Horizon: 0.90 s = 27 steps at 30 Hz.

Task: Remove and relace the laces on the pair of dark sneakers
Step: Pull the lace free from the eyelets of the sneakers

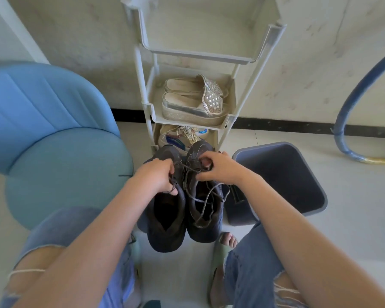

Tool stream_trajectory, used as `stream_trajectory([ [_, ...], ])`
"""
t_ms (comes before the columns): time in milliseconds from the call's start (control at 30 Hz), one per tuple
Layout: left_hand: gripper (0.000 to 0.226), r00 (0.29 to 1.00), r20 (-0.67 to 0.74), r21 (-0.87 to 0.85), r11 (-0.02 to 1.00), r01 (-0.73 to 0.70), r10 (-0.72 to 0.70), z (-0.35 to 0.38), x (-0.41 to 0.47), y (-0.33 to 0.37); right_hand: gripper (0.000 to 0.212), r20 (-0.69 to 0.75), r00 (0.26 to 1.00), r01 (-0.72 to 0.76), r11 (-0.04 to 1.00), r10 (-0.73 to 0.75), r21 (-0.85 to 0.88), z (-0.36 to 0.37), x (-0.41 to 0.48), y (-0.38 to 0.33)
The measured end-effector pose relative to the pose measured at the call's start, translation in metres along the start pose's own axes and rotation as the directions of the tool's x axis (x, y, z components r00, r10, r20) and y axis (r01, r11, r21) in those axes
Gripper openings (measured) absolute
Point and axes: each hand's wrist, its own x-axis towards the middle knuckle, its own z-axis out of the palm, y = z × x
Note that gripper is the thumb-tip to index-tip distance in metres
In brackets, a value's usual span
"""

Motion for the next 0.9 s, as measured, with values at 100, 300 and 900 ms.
stream_trajectory([
  [100, 0.062, 0.992, -0.128, -0.031, 1.000, 0.002, -0.006, 0.012, 0.008, 0.005, 0.056, 0.050, 0.995, -0.078, 0.984, 0.087, -0.159, 0.002, 0.002, 0.001],
  [300, 0.073, 0.938, -0.340, -0.008, 0.997, -0.073, 0.066, 0.033, 0.027, 0.013, 0.028, 0.066, 0.991, -0.107, 0.985, 0.117, -0.136, 0.002, 0.008, 0.004],
  [900, 0.038, 0.977, -0.197, -0.771, -0.602, -0.207, -0.083, -0.029, 0.011, 0.004, 0.016, -0.035, 0.936, 0.131, -0.255, 0.350, 0.958, -0.034, 0.005, 0.010],
])
